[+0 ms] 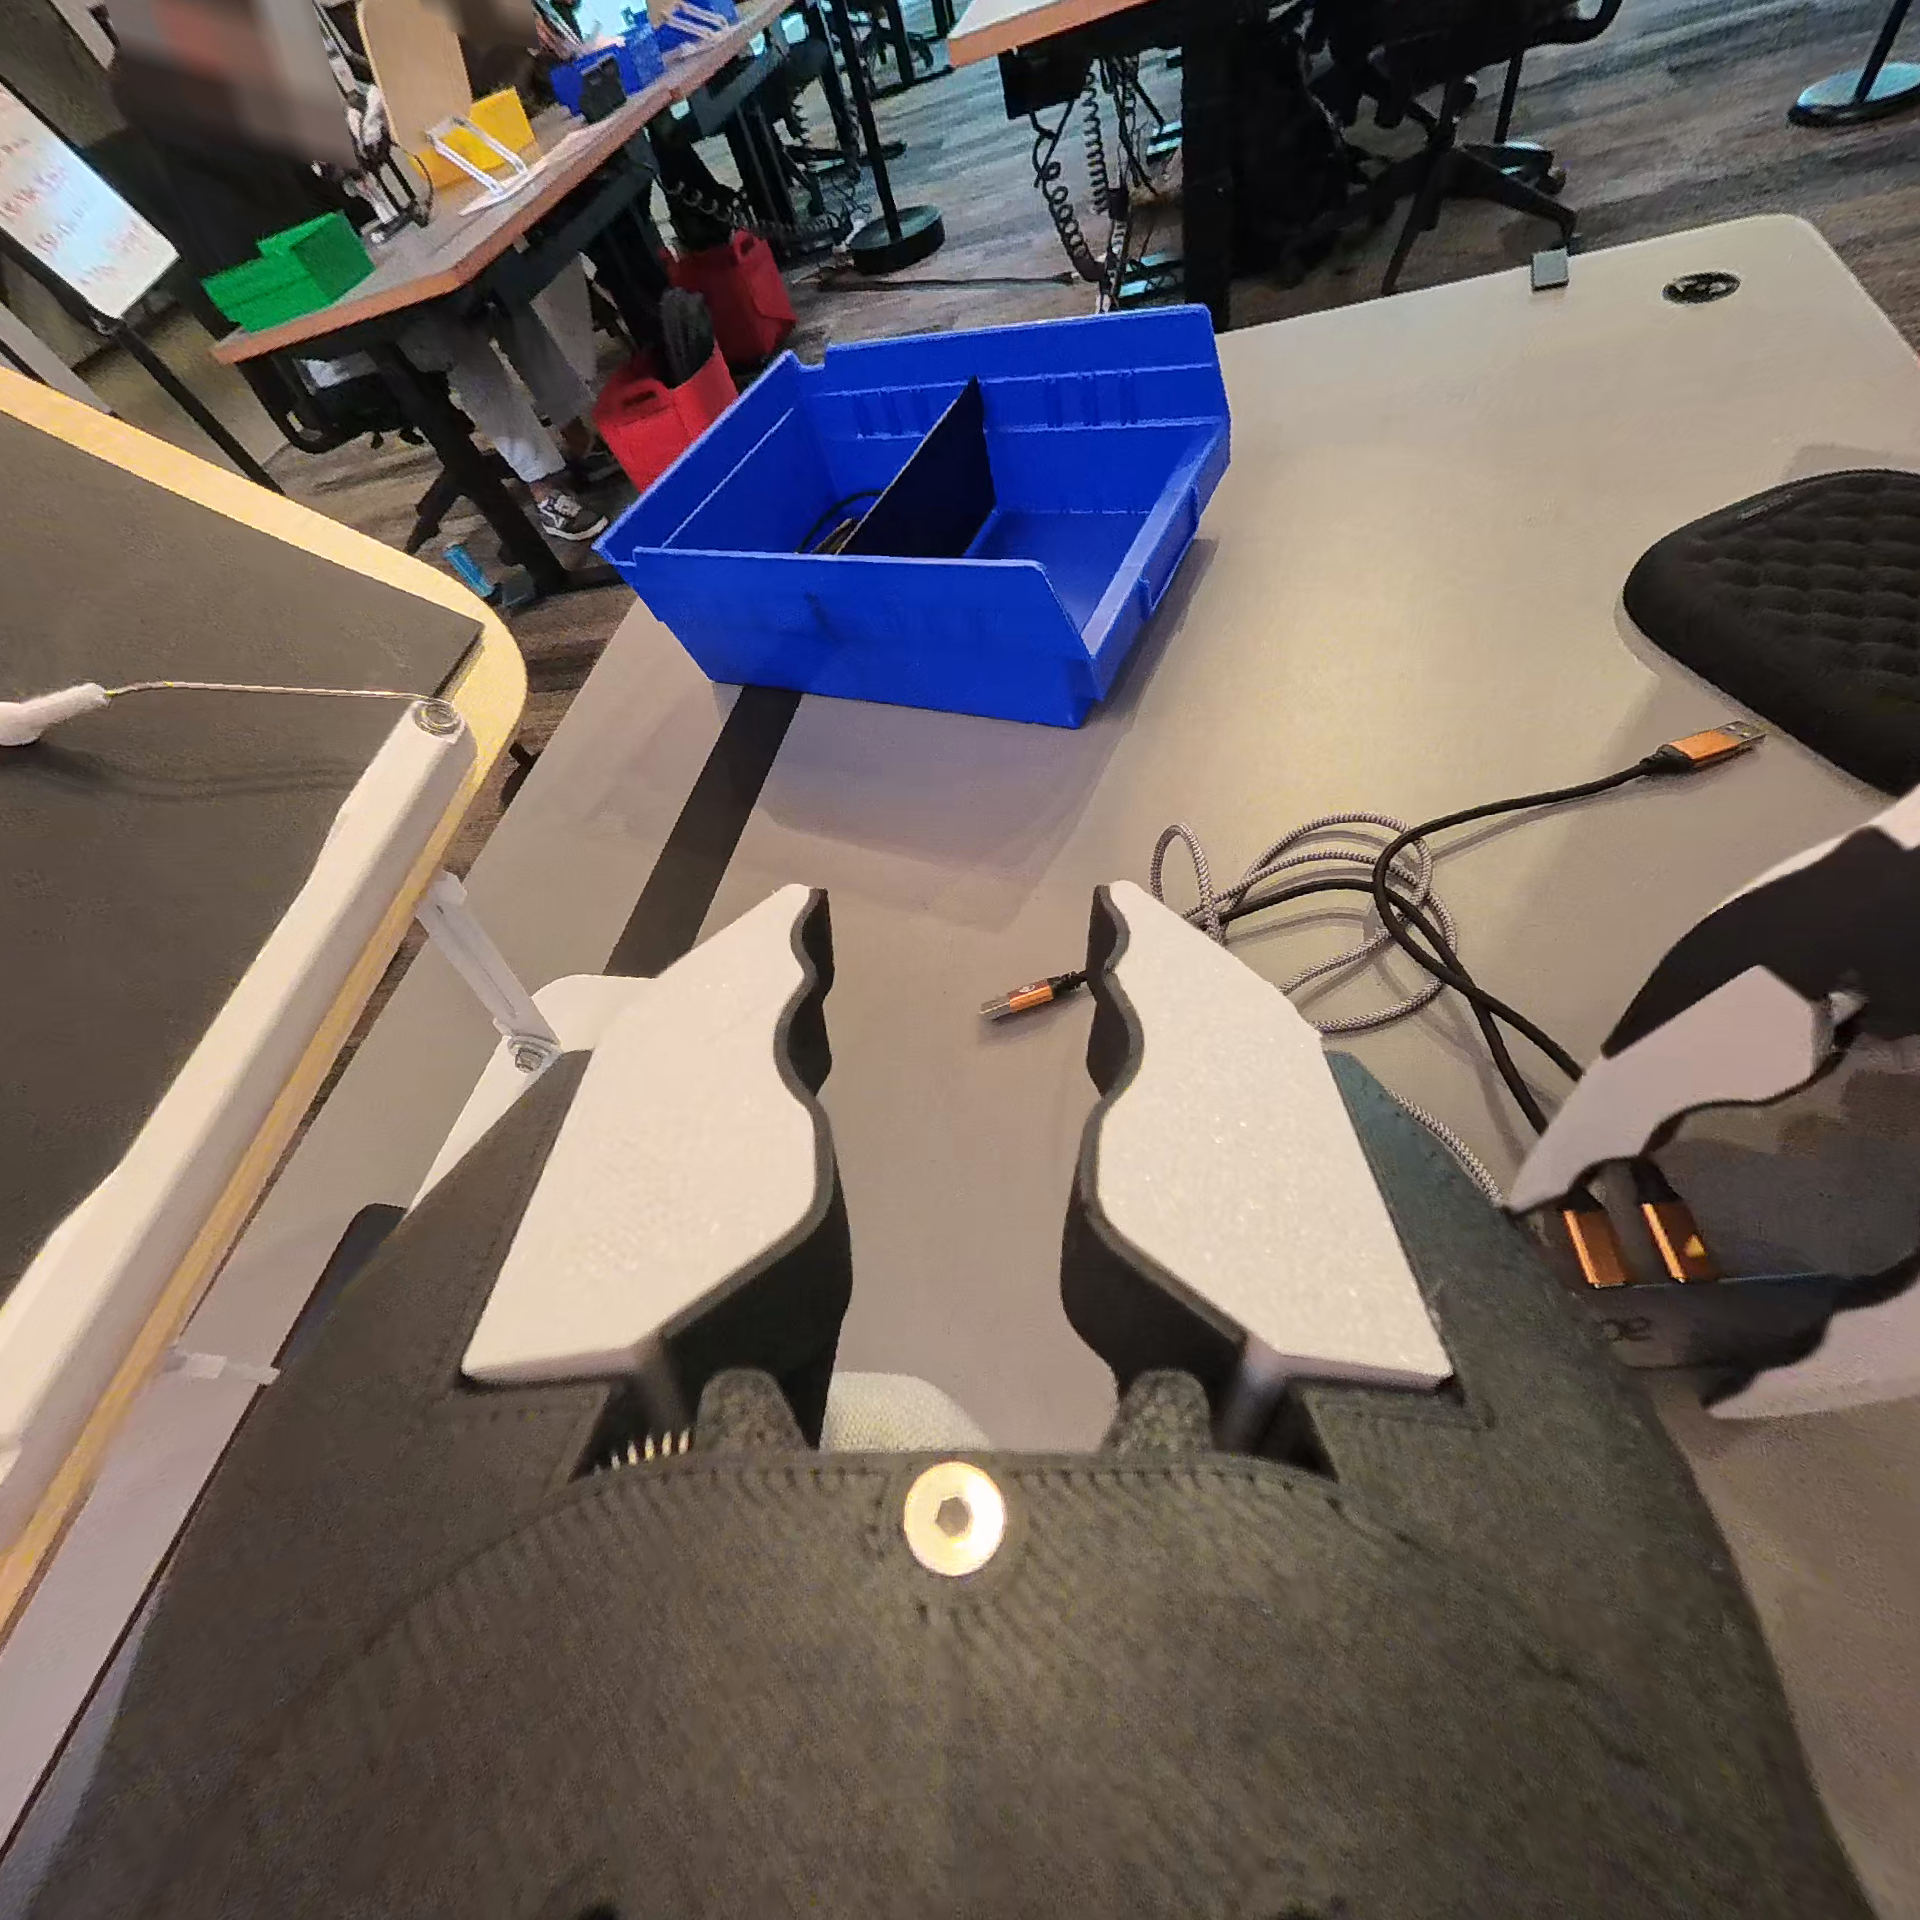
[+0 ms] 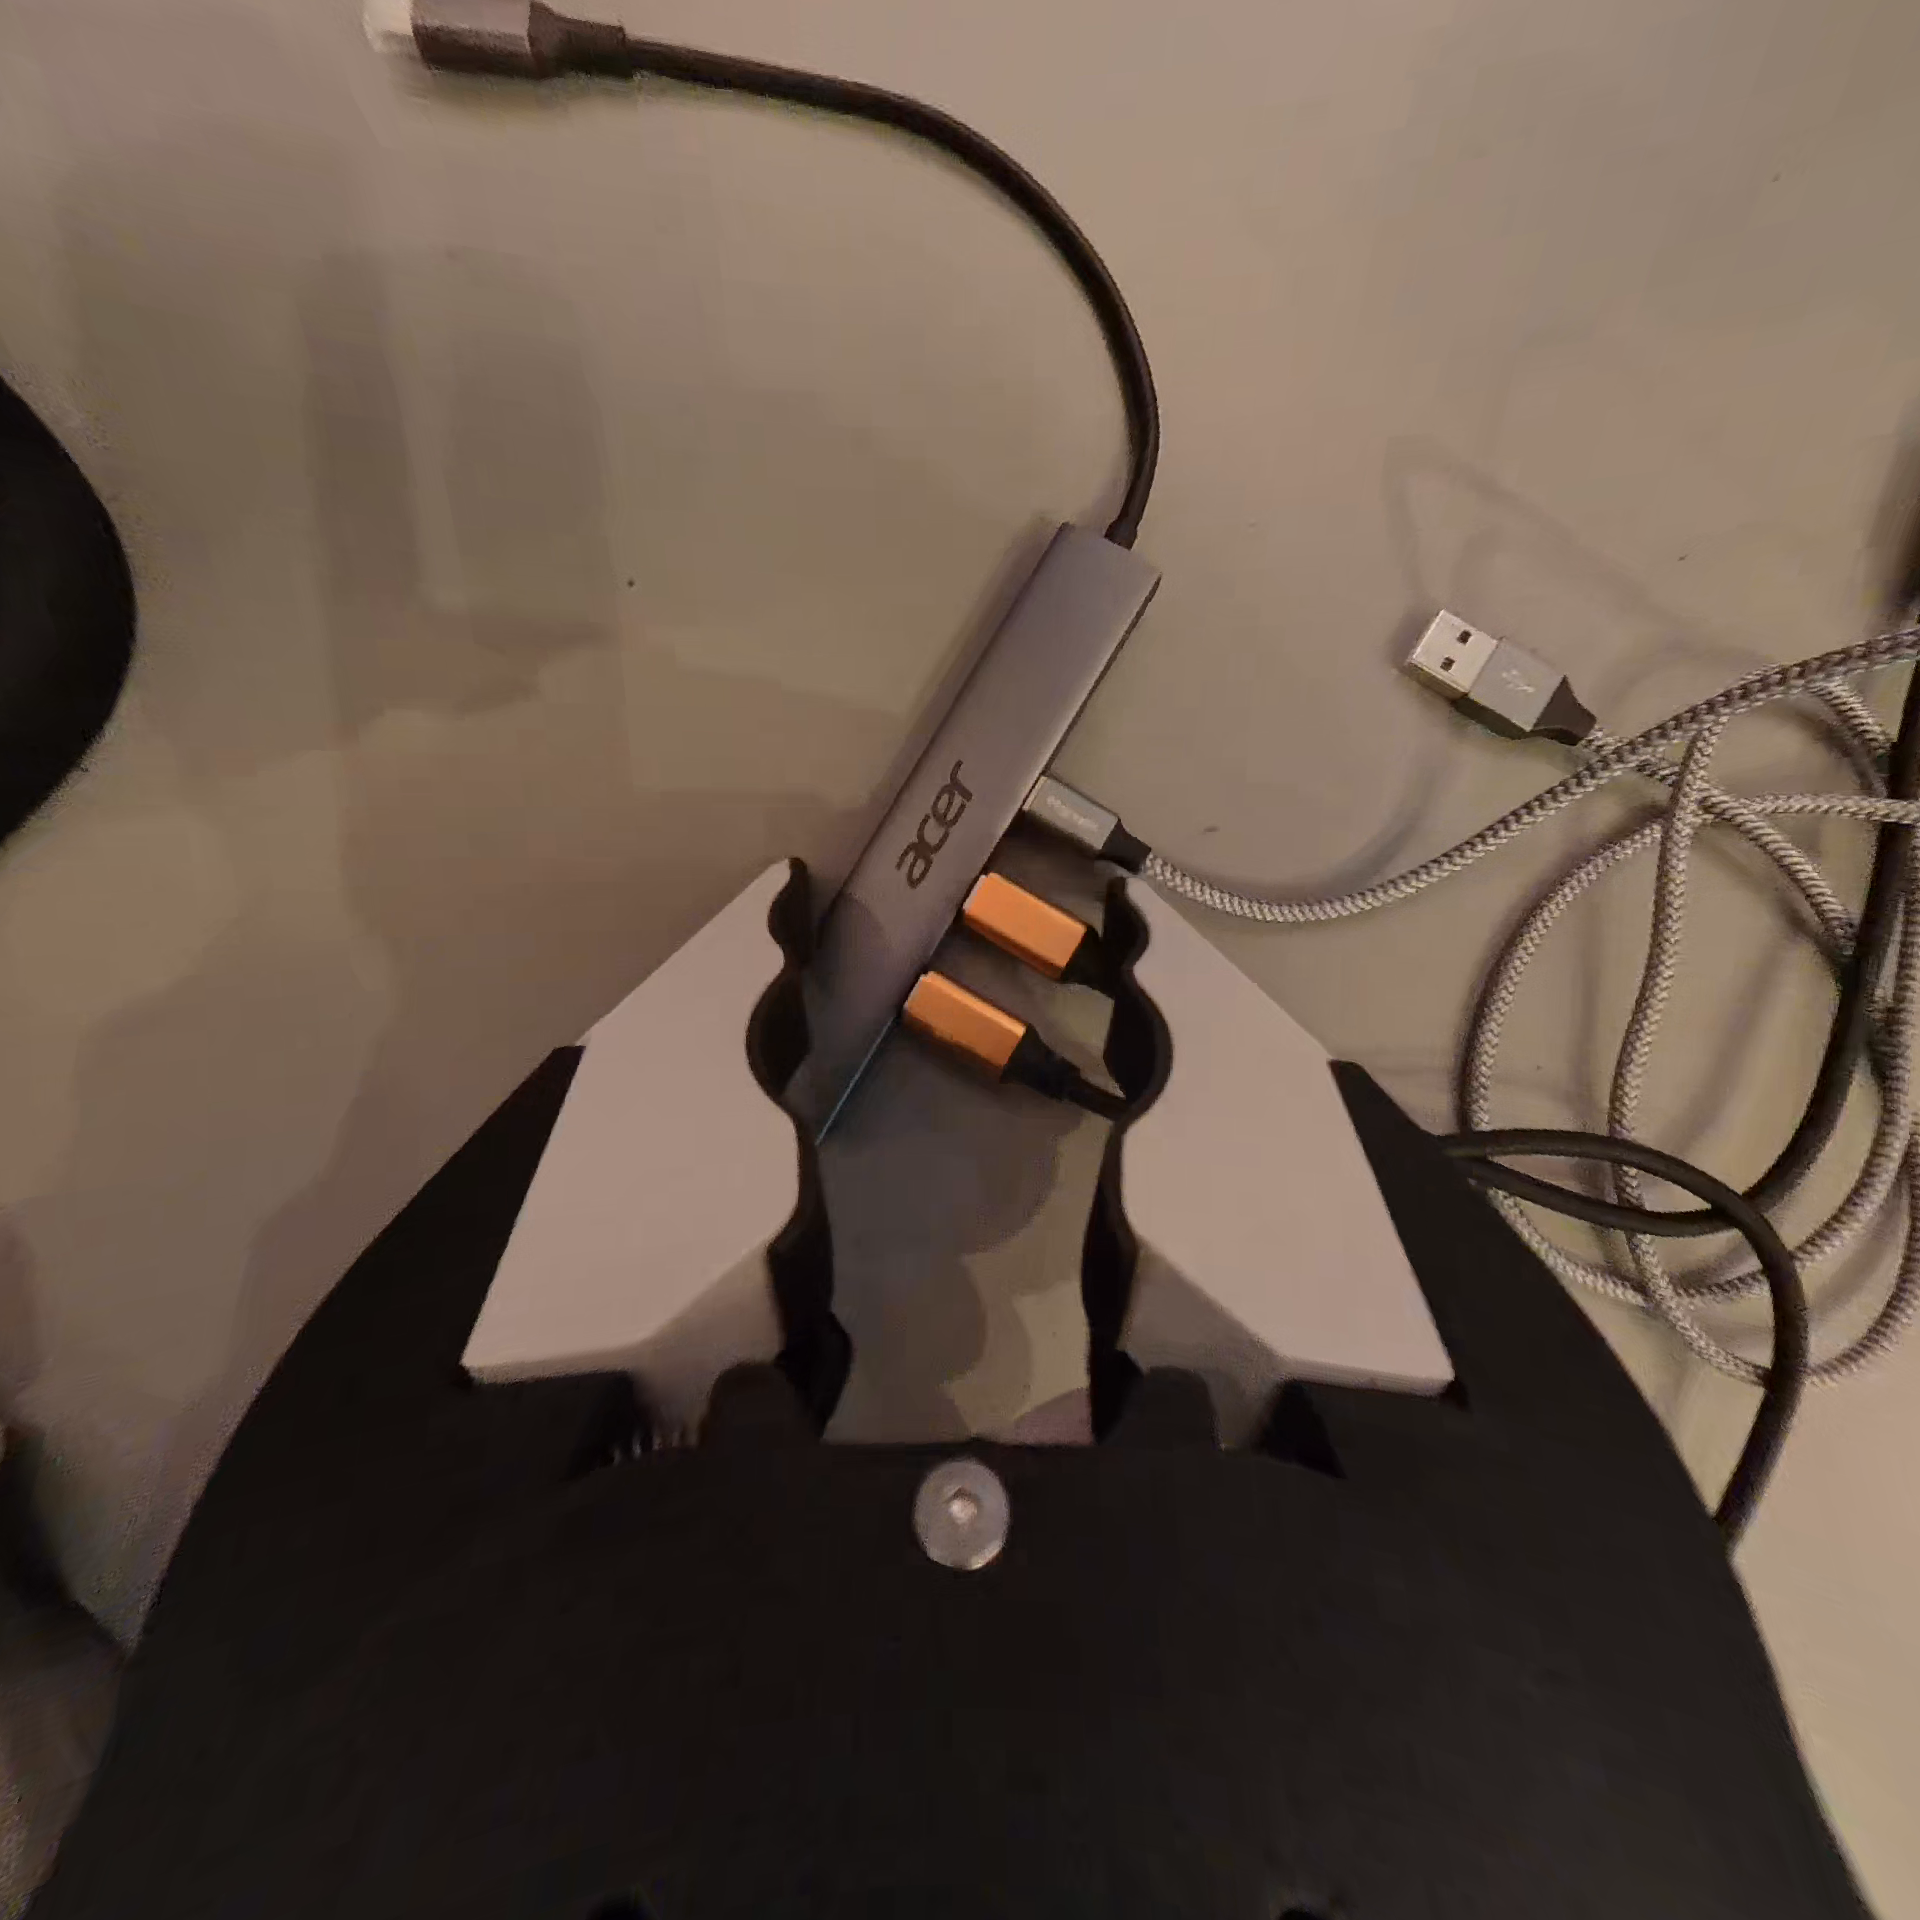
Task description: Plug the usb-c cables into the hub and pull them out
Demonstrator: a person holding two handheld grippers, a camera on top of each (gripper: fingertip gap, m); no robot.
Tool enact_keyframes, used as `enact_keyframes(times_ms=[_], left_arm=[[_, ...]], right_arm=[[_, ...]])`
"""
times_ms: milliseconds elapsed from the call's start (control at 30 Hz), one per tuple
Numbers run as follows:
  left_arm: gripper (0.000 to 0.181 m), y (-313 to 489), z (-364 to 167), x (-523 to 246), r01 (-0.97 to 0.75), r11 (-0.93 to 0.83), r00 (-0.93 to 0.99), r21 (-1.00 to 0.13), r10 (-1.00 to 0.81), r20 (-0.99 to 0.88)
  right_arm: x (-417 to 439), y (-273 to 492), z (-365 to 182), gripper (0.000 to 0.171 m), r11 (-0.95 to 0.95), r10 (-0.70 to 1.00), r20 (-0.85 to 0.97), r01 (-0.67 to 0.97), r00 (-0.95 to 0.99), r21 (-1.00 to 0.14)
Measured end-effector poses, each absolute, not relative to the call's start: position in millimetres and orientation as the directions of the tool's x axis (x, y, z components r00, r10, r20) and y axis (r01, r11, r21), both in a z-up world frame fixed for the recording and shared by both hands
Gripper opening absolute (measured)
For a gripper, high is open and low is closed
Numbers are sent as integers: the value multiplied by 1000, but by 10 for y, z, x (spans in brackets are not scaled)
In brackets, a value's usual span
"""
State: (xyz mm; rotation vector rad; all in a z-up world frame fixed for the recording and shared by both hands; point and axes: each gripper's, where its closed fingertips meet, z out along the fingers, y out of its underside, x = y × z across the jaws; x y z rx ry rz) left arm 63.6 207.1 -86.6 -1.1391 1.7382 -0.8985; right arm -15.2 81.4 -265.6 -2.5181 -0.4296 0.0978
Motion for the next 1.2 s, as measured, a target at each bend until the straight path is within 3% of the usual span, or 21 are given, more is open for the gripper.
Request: enact_keyframes(times_ms=[167,200,533,667,967,1200], left_arm=[[47,2084,-830,619,-317,327,-220,-890,-939,-266],[47,2084,-822,616,-315,328,-220,-890,-938,-268],[47,2123,-746,563,-299,333,-203,-894,-938,-281],[47,2129,-736,557,-295,330,-202,-896,-939,-279],[47,2122,-765,572,-299,336,-207,-893,-937,-282],[47,2081,-858,607,-326,345,-228,-880,-932,-281]], right_arm=[[-96,856,-2646,37,-787,332,1,277,943,-551],[-121,865,-2643,26,-779,344,-14,277,939,-562],[-89,860,-2622,23,-739,393,-40,289,919,-609],[-171,779,-2547,22,-646,557,42,465,829,-606],[91,656,-2433,21,-436,739,337,796,583,-420],[144,529,-2515,21,-353,809,323,846,491,-401]])
